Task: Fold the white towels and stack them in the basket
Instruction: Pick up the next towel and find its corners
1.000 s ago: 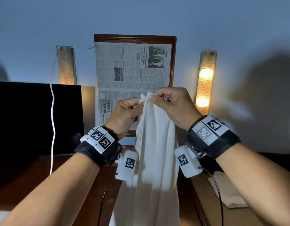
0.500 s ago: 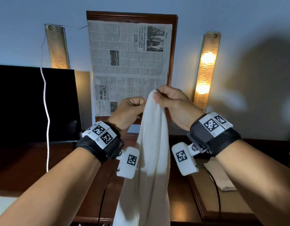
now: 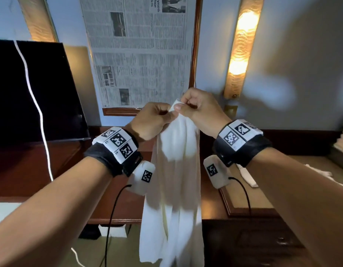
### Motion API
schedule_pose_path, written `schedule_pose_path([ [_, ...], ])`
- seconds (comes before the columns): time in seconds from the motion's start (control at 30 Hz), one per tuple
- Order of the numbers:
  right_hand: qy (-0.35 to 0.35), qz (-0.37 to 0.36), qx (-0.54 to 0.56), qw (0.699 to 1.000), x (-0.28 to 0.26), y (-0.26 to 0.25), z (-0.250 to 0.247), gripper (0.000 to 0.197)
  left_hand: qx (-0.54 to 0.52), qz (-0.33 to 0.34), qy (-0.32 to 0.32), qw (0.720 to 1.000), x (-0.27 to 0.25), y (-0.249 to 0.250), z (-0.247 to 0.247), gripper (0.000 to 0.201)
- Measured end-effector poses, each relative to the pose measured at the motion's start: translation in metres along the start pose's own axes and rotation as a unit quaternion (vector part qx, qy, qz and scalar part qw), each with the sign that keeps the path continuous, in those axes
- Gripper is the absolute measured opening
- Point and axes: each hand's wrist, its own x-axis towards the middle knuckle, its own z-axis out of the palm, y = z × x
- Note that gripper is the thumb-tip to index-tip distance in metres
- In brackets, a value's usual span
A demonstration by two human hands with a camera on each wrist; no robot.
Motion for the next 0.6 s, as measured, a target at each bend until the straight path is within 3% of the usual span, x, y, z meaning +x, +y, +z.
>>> schedule_pose_path([
  [0.07, 0.023, 0.011, 0.077, 0.997, 0.001, 0.009, -0.005, 0.013, 0.012, 0.012, 0.027, 0.999, 0.006, 0.005, 0.006, 0.039],
  [0.13, 0.027, 0.049, 0.162, 0.985, -0.003, 0.025, -0.008, 0.028, 0.034, 0.014, 0.038, 0.999, 0.013, 0.007, 0.009, 0.034],
  [0.23, -0.028, 0.128, 0.23, 0.964, -0.025, 0.063, 0.0, 0.054, 0.039, 0.017, 0.035, 0.998, 0.027, 0.009, 0.009, 0.029],
  [0.37, -0.102, 0.17, 0.198, 0.96, -0.071, 0.118, 0.009, 0.044, 0.064, 0.021, 0.03, 0.997, 0.044, 0.001, 0.001, 0.024],
  [0.43, -0.128, 0.191, 0.19, 0.955, -0.087, 0.144, 0.01, 0.056, 0.068, 0.02, 0.031, 0.997, 0.051, -0.006, -0.002, 0.025],
  [0.53, -0.168, 0.221, 0.123, 0.953, -0.098, 0.185, 0.011, 0.04, 0.054, 0.002, 0.082, 0.995, 0.059, -0.014, -0.007, 0.023],
  [0.6, -0.213, 0.244, 0.022, 0.946, -0.109, 0.219, 0.009, 0.035, 0.039, -0.017, 0.12, 0.992, 0.064, -0.022, -0.015, 0.034],
])
